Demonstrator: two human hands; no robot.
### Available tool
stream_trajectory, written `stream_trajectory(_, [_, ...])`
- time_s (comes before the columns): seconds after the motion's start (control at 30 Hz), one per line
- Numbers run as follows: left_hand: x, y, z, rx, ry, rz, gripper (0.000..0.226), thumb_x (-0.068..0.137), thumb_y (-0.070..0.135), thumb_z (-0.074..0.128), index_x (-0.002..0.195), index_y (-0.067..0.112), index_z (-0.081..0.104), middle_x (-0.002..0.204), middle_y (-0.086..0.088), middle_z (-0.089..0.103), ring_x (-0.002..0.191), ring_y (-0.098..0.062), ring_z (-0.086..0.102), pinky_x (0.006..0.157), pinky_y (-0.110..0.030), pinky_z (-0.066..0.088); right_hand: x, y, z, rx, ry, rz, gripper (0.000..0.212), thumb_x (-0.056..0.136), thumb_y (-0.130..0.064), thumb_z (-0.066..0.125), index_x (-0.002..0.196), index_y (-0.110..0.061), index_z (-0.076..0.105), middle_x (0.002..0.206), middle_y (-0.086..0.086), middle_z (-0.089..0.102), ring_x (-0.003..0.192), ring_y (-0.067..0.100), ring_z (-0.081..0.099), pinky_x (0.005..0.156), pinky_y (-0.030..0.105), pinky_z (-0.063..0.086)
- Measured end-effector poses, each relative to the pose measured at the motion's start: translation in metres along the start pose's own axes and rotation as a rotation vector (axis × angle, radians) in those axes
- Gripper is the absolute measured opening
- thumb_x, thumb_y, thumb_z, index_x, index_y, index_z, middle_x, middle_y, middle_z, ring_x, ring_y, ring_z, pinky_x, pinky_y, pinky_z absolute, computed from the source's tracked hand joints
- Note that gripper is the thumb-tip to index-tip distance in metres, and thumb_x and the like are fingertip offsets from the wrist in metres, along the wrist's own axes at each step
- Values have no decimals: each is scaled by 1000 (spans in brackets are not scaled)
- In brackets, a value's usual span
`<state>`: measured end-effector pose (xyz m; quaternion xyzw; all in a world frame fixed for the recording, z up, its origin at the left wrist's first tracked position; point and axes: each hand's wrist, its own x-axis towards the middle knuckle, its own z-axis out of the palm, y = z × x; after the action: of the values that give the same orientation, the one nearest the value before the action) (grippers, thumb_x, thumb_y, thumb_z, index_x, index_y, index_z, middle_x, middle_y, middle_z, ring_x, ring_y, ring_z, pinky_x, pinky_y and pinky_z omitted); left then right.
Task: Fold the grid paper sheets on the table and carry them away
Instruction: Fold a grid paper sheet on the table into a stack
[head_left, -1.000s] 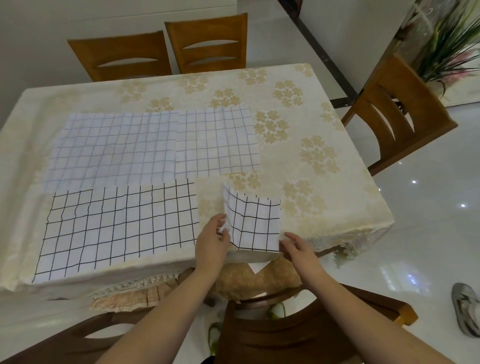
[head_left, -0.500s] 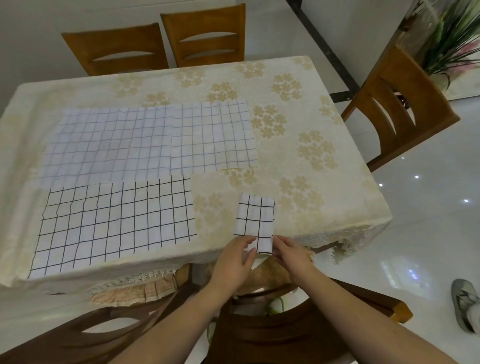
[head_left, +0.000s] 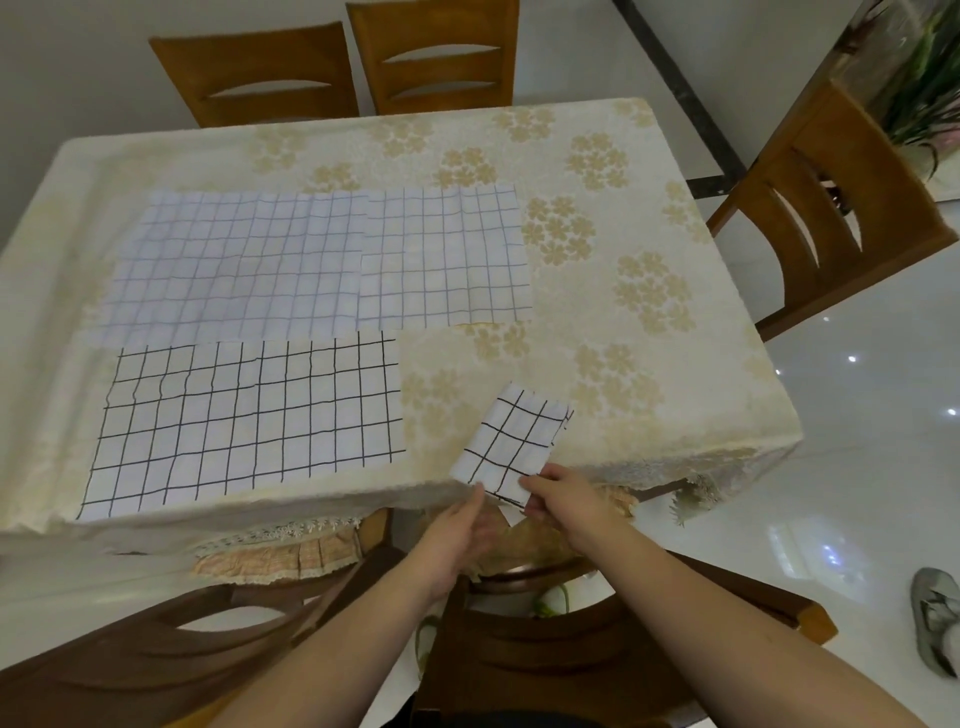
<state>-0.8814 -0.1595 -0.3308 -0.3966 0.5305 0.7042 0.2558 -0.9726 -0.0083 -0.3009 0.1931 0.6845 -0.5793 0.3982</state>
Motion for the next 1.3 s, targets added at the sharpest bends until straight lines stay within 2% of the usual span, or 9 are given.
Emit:
stream_trajectory(0.13, [-5, 21, 5, -309, 63, 77, 33, 93, 29, 62, 122, 12, 60, 109, -10, 73, 102, -27, 69, 95, -48, 53, -16, 5, 10, -9, -37, 13, 20, 88, -10, 68, 101, 3, 59, 80, 11, 60, 66, 16, 60, 54, 18, 52])
stream_trajectory(0.27, [-13, 30, -1, -186, 114, 199, 33, 94, 5, 56, 126, 12, 57, 116, -9, 68, 105, -26, 66, 90, -42, 55, -20, 13, 12, 161, -77, -51, 22, 88, -9, 66, 109, -11, 58, 102, 8, 66, 92, 21, 66, 71, 26, 55])
stream_trajectory(0.47, [-32, 39, -30, 48, 15, 324, 32, 93, 4, 58, 122, 19, 58, 115, -3, 69, 103, -19, 67, 84, -33, 56, -13, 7, -10, 580, -60, -89, 38, 91, -17, 61, 127, -7, 54, 117, 14, 67, 103, 26, 67, 82, 40, 58])
stream_trajectory(0.63, [-48, 44, -63, 124, -45, 353, 31, 90, 6, 64, 118, 20, 63, 111, -3, 72, 103, -21, 68, 86, -37, 57, -31, -10, -24, 215, -82, -117, 39, 88, -28, 67, 123, -10, 61, 113, 10, 71, 107, 28, 66, 91, 41, 54])
stream_trajectory(0.73, [-55, 44, -80, 226, 18, 393, 37, 80, 29, 76, 115, 24, 65, 109, -2, 72, 103, -22, 68, 93, -44, 54, -45, -12, -19, 0, -51, -161, 28, 87, -27, 69, 110, -11, 68, 104, 11, 74, 101, 31, 69, 96, 49, 51])
stream_trajectory(0.8, [-57, 43, -87, 180, 86, 390, 41, 74, 36, 79, 111, 24, 65, 109, -4, 69, 103, -22, 66, 94, -42, 53, -56, -13, -12, -16, -32, -198, 21, 89, -19, 68, 106, -7, 69, 99, 13, 74, 94, 30, 71, 87, 45, 56])
stream_trajectory(0.97, [-69, 46, -92, -32, 77, 348, 31, 90, 17, 66, 120, 9, 61, 109, -9, 70, 102, -25, 67, 93, -43, 54, -83, -9, 6, -39, 24, -272, 13, 91, -15, 64, 98, -6, 70, 91, 11, 76, 87, 29, 72, 78, 40, 58])
stream_trajectory(1.1, [-74, 48, -93, 25, 43, 379, 24, 91, 15, 65, 114, 11, 62, 110, -10, 69, 101, -27, 67, 87, -43, 57, -101, 4, 9, -79, 98, -313, 6, 91, -15, 64, 89, -12, 69, 83, 5, 74, 82, 27, 71, 66, 32, 55])
stream_trajectory(1.3, [-83, 59, -74, 256, -45, 483, 10, 92, 19, 64, 100, 25, 66, 100, 2, 71, 92, -17, 69, 78, -31, 57, -142, 23, -9, -63, 151, -297, 16, 91, -13, 63, 106, -7, 67, 98, 10, 74, 85, 19, 72, 69, 29, 59])
